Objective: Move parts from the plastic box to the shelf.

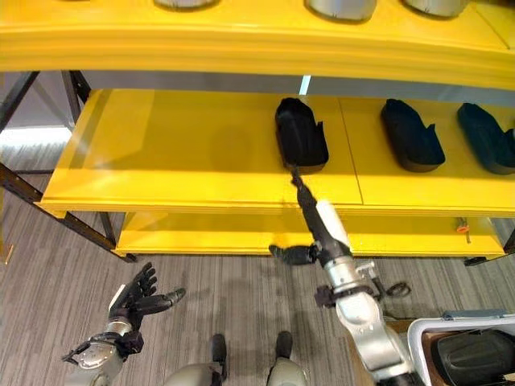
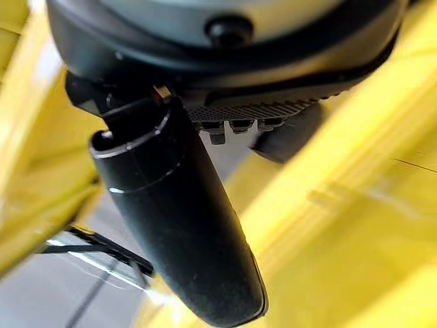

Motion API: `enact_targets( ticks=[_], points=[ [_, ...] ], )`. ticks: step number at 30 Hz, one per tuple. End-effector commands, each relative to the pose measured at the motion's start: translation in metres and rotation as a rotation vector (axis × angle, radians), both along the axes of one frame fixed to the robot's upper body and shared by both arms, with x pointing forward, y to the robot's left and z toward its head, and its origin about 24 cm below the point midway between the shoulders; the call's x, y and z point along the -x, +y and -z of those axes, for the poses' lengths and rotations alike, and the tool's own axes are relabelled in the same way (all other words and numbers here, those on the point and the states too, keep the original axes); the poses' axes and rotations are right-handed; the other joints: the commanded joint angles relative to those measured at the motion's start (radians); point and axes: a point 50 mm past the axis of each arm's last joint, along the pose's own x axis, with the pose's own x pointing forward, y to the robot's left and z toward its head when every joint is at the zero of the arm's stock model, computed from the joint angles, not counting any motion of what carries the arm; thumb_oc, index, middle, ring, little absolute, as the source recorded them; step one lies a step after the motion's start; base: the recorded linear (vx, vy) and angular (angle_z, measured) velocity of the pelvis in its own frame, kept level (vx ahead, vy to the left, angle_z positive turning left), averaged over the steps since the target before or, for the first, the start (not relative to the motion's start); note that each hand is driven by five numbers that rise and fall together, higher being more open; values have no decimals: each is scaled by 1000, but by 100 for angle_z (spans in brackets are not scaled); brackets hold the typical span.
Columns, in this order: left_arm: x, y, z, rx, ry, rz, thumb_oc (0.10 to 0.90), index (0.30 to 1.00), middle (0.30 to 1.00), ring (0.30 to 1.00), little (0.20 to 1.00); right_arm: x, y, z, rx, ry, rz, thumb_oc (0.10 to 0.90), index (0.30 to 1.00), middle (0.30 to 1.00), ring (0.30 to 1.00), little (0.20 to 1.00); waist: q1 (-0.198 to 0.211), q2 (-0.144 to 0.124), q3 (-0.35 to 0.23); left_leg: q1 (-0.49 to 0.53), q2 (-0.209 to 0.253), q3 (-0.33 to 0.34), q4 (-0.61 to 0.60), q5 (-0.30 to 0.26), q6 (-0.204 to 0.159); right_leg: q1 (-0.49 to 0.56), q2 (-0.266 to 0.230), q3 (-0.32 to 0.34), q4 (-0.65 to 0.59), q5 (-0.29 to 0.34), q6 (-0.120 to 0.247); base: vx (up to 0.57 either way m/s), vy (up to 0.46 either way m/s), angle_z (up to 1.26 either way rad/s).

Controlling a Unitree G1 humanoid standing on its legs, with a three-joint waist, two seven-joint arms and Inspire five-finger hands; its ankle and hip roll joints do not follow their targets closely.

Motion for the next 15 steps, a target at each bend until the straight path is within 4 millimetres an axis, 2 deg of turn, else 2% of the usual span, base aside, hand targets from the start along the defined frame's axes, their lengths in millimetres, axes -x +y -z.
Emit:
enact_targets(
  ticks=[1, 4, 5, 6, 8, 11, 12, 13, 14, 15],
  points=[
    [-16, 2, -34, -89, -195, 64, 900, 1000, 1000, 1000, 1000, -14, 4, -45, -1, -236, -50, 900, 1000, 1000, 1000, 1000, -3, -22, -128, 72, 40, -80, 25, -155, -19, -64, -177, 63, 8, 196, 151, -46, 98, -6],
    [-26, 0, -42, -101, -234, 65, 900, 1000, 1000, 1000, 1000, -14, 5, -44, -24, -239, -39, 900, 1000, 1000, 1000, 1000, -8, -30, -121, 71, 32, -56, 22, -157, -6, -97, -183, 64, 3, 250, 158, -105, 149, -27],
    [-32, -1, -47, -100, -260, 40, 900, 1000, 1000, 1000, 1000, -22, 13, -47, -24, -254, -54, 900, 1000, 1000, 1000, 1000, 17, -10, -108, 83, 53, -7, 14, -154, -5, -118, -205, -54, 40, 228, 160, -216, 244, -135],
    [-30, 5, -48, -84, -266, -10, 900, 1000, 1000, 1000, 1000, -28, 24, -57, -14, -291, -98, 900, 1000, 1000, 1000, 1000, 61, 22, -93, 105, 95, 60, -8, -144, -7, -72, -251, -264, 123, 151, 159, -220, 214, -174],
    [-26, 4, -45, -62, -257, -16, 900, 1000, 1000, 1000, 1000, -29, 24, -54, -23, -275, -93, 900, 1000, 1000, 1000, 1000, 60, 24, -95, 108, 98, 74, -19, -134, 0, -51, -244, -253, 187, 105, 147, -136, 48, -183],
    [-22, 7, -44, -48, -248, -27, 900, 1000, 1000, 1000, 1000, -29, 23, -52, -32, -267, -86, 900, 1000, 1000, 1000, 1000, 59, 18, -104, 96, 101, 99, -15, -127, 5, -32, -196, -187, 267, 26, 135, -69, -77, -56],
    [-19, 9, -43, -44, -242, -37, 900, 1000, 1000, 1000, 1000, -28, 24, -52, -32, -267, -91, 900, 1000, 1000, 1000, 1000, 67, 12, -110, 96, 104, 116, -14, -128, -1, -4, -184, -193, 241, 6, 131, -52, -313, -82],
    [-9, 13, -36, -31, -213, -78, 900, 1000, 1000, 1000, 1000, -30, 28, -53, -48, -274, -98, 900, 1000, 1000, 1000, 1000, 95, -4, -142, 86, 117, 166, -19, -114, -28, 50, -165, -245, 100, 17, 142, -24, -485, -122],
    [-7, 15, -32, -25, -202, -97, 900, 1000, 1000, 1000, 1000, -30, 27, -51, -51, -266, -99, 900, 1000, 1000, 1000, 1000, 86, -12, -156, 81, 144, 178, -22, -92, -51, 52, -126, -216, 60, 0, 133, -17, -530, -148],
    [-6, 17, -33, -17, -209, -115, 900, 1000, 1000, 1000, 1000, -30, 27, -53, -51, -271, -100, 900, 1000, 1000, 1000, 1000, 83, -10, -160, 79, 166, 191, -25, -77, -65, 51, -110, -215, 47, -11, 126, -13, -376, -96]
  ],
)
